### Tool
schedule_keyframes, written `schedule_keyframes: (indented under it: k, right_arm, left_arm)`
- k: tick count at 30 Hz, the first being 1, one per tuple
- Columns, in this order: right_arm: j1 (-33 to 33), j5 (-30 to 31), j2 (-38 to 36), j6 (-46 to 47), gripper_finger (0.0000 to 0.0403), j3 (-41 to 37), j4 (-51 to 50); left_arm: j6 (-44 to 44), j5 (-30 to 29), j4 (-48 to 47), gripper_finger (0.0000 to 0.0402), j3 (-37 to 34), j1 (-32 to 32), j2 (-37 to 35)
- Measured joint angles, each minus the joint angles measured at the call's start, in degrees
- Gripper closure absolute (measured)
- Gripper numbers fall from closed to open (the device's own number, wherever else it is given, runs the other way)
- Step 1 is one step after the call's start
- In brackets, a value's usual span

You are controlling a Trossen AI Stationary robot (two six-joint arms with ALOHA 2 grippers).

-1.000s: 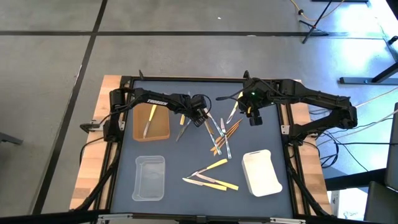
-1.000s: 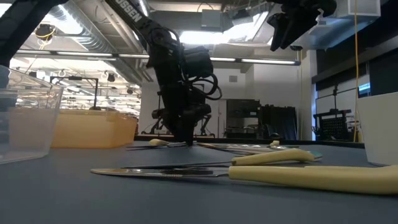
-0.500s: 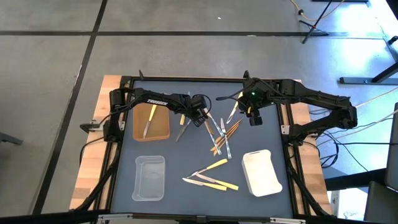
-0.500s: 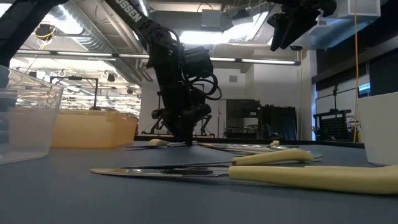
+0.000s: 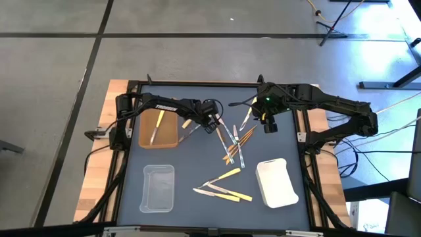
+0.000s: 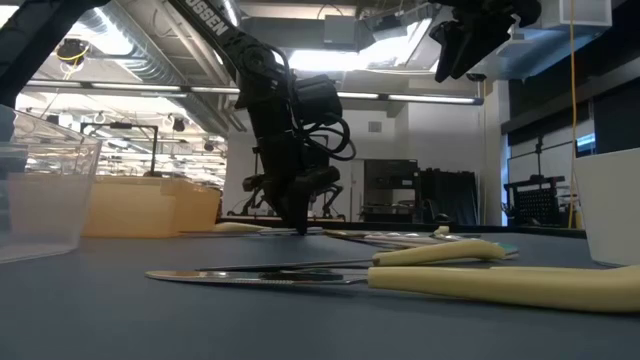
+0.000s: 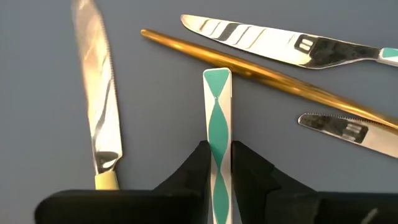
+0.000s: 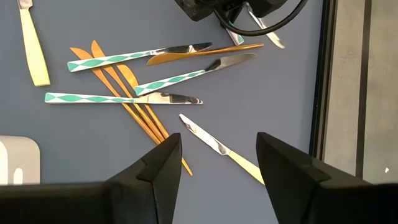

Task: Sort silverware by color (type)
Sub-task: Put the green knife into the transparent bin

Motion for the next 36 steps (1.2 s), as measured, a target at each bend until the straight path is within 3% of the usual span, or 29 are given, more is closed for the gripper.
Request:
schedule_keyframes:
  k: [5, 11, 18, 26, 36]
  right_arm:
    - [0.0, 0.0, 0.0, 0.0, 0.0207, 0.0, 0.0]
    - [0.0, 0.0, 0.0, 0.02, 0.0207, 0.0, -0.01]
    - [0.0, 0.02, 0.0, 0.02, 0.0207, 0.0, -0.02]
    - [0.02, 0.04, 0.02, 0.04, 0.0207, 0.0, -0.04]
    - [0.0, 0.07, 0.02, 0.04, 0.0207, 0.0, -0.02]
  left_arm:
    - [-0.1, 0.58, 0.9, 0.0358, -0.04, 0.53, 0.0]
    - [-0.12, 5.91, 3.43, 0.0359, -0.04, 1.79, 0.0]
    - [-0.02, 6.09, 3.29, 0.0359, -0.04, 2.02, -1.15]
    - [0.31, 6.14, 2.6, 0.036, -0.04, 2.0, -6.98]
    - [-0.84, 7.38, 0.73, 0.036, -0.04, -1.02, -19.46]
